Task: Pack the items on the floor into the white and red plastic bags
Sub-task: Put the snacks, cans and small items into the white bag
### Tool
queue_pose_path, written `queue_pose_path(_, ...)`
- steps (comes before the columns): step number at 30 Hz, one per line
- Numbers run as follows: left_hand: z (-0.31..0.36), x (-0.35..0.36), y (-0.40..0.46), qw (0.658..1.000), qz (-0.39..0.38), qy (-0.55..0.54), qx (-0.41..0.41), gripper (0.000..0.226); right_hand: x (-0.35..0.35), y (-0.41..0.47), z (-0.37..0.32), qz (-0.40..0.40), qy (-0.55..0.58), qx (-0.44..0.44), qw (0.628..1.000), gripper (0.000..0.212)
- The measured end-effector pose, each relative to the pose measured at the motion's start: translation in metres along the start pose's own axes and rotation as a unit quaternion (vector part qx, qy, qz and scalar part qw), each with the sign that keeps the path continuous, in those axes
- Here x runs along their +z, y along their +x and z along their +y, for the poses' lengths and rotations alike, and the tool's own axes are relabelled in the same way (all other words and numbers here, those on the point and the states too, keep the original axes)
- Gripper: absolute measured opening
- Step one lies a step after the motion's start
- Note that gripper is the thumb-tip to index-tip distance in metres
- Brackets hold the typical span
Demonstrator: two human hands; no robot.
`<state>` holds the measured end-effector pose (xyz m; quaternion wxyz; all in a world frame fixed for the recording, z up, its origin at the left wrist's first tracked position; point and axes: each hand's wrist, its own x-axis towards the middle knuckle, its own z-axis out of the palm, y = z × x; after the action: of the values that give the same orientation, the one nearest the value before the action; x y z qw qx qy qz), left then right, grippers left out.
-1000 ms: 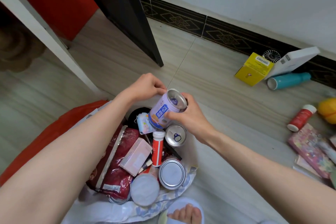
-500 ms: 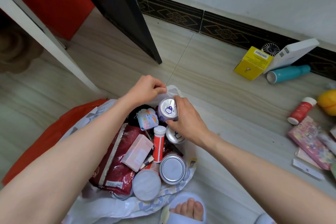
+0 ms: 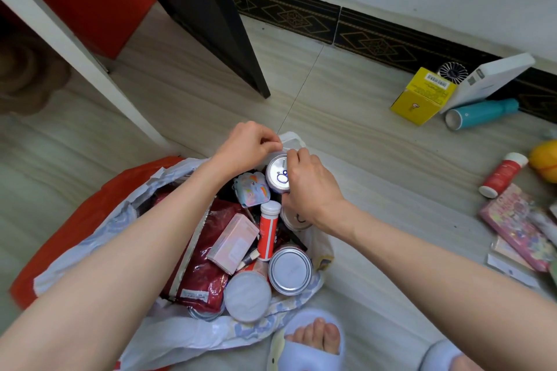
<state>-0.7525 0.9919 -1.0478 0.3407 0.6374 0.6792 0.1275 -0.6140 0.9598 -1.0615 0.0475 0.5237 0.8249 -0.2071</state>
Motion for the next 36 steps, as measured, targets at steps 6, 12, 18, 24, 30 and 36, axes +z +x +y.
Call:
queue_pose_path(6, -0.009, 0.002, -0.034, 0.999, 0.020, 0.045, 0.016, 0.021, -0.003, 0.012, 0.018, -0.081, 0.148, 0.071, 0.983, 0.054)
queue_pose_path(12, -0.044, -0.001, -0.073, 0.981, 0.120, 0.154, 0.018, 0.033, 0.010, 0.015, 0.053, -0.036, 0.384, 0.253, 0.887, 0.046)
queue_pose_path(18, -0.043, -0.001, -0.051, 0.985, 0.037, 0.164, -0.044, 0.038, 0.028, 0.005, 0.055, -0.123, 0.624, 0.372, 0.677, 0.028)
queue_pose_path(24, -0.030, -0.003, -0.044, 0.982, 0.022, 0.188, -0.012, 0.019, 0.014, 0.005, 0.052, -0.127, 0.642, 0.328, 0.682, 0.020)
queue_pose_path(30, -0.041, -0.012, -0.099, 0.979, 0.113, 0.166, 0.019, 0.027, -0.013, -0.022, 0.059, -0.064, 0.470, 0.236, 0.848, 0.012)
queue_pose_path(36, -0.072, -0.030, -0.197, 0.945, 0.238, 0.166, -0.151, 0.051, -0.050, -0.039, 0.027, -0.086, 0.447, 0.177, 0.872, 0.023)
